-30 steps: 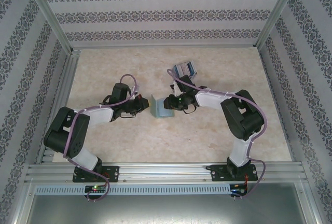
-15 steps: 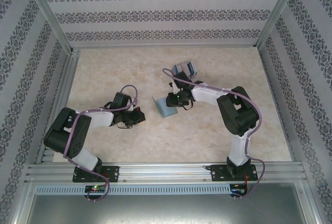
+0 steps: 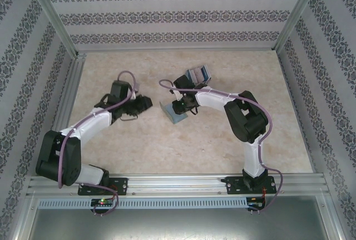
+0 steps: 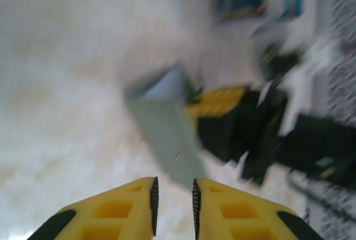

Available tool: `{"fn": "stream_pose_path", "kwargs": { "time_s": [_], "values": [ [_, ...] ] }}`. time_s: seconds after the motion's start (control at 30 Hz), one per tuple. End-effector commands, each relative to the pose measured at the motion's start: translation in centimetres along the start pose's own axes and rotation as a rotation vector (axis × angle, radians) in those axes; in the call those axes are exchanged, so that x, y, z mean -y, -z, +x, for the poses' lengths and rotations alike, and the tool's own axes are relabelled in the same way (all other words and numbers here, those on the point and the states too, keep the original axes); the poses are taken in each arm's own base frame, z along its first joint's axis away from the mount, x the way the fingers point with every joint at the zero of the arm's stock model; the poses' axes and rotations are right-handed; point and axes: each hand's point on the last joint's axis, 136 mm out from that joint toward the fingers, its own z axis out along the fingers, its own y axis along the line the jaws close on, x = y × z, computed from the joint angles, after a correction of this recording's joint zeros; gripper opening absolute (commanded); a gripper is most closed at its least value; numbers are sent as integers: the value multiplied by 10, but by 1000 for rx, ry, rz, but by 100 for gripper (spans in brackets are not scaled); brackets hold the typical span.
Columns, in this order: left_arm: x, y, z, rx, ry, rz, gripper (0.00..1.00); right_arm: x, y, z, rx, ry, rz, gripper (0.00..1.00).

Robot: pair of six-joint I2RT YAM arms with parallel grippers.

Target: Put the credit cards into the card holder

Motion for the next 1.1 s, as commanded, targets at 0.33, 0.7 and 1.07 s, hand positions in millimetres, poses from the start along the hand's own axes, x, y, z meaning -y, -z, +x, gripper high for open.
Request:
{"fn": "stream_pose_path", "kwargs": {
  "time_s": [0.33, 0.7, 1.07],
  "values": [
    [36, -72, -28, -245, -13, 252, 17, 2, 0, -14, 99, 75, 12, 23],
    [19, -87, 31, -367, 27, 261, 12, 9, -2, -19, 151, 2, -7, 21],
    [-6, -100, 94, -449, 70, 178, 10, 17, -10, -31, 173, -81, -50, 21]
  ]
}}
